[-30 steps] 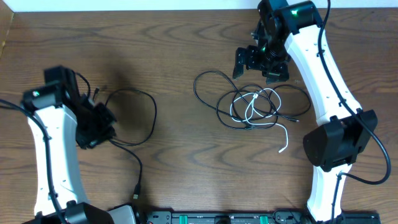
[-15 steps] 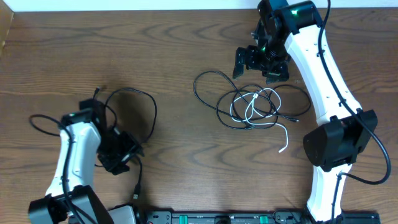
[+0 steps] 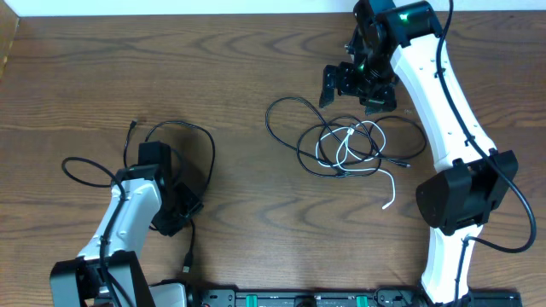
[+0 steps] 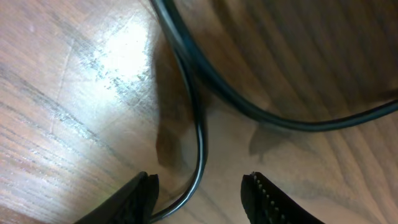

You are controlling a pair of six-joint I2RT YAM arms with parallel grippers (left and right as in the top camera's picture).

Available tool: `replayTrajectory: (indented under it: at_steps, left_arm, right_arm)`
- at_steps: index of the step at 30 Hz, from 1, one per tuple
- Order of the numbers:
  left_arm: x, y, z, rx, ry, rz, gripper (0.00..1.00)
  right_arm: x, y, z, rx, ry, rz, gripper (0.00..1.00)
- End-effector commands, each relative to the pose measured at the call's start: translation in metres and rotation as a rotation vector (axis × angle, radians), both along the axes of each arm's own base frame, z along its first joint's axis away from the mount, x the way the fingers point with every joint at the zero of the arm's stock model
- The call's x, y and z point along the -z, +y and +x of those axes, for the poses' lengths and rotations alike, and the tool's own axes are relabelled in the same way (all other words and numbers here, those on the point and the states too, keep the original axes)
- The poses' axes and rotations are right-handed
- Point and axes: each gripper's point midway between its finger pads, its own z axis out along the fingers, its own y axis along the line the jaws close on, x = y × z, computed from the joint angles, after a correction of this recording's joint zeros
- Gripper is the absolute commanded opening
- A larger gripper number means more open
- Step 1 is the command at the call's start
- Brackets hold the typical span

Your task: Untangle cables

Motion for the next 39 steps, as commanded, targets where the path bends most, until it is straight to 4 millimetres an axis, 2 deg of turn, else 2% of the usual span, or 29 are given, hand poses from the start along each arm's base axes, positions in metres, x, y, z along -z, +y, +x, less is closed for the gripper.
replayTrajectory:
  at_steps: [1,5,9,11,14,17,20,25,30,39]
  left_arm:
    - [0.007,0.001,-0.01,-0.046,0.029,0.038,0.46]
    - [0.014,0.004,-0.013,-0.066,0.024,0.059,0.44]
    - [0.02,0.004,-0.014,-0.067,0.013,0.06,0.31]
    - [0.023,0.004,-0.014,-0.067,0.003,0.06,0.29]
    - [0.025,0.004,-0.014,-0.067,-0.002,0.061,0.08]
    - [0.024,0.004,-0.013,-0.097,-0.002,0.06,0.08]
    - [0.019,-0.001,-0.004,-0.104,-0.027,0.022,0.08]
    - [-0.003,-0.017,0.022,-0.102,-0.092,-0.081,0.07]
    - [-0.028,-0.015,0.042,-0.098,-0.167,-0.081,0.07]
    - [-0.087,-0.017,0.07,-0.09,-0.405,-0.099,0.07]
  right_arm:
    - [-0.015,0.002,-0.003,-0.018,-0.041,0.01,0.99]
    - [-0.015,0.002,-0.003,-0.019,-0.041,0.01,0.99]
    - [-0.015,0.002,-0.003,-0.019,-0.041,0.01,0.99]
    - [-0.015,0.002,-0.003,-0.019,-0.041,0.01,0.99]
    - [-0.015,0.002,-0.003,-0.019,-0.041,0.01,0.99]
    - [-0.015,0.003,-0.003,-0.02,-0.041,0.01,0.99]
    - [-0.015,0.002,-0.003,-0.02,-0.041,0.01,0.99]
    - [-0.015,0.002,-0.003,-0.02,-0.041,0.01,0.99]
    - [-0.015,0.002,-0.003,-0.02,-0.041,0.01,0.99]
    - [-0.015,0.003,-0.003,-0.02,-0.04,0.01,0.99]
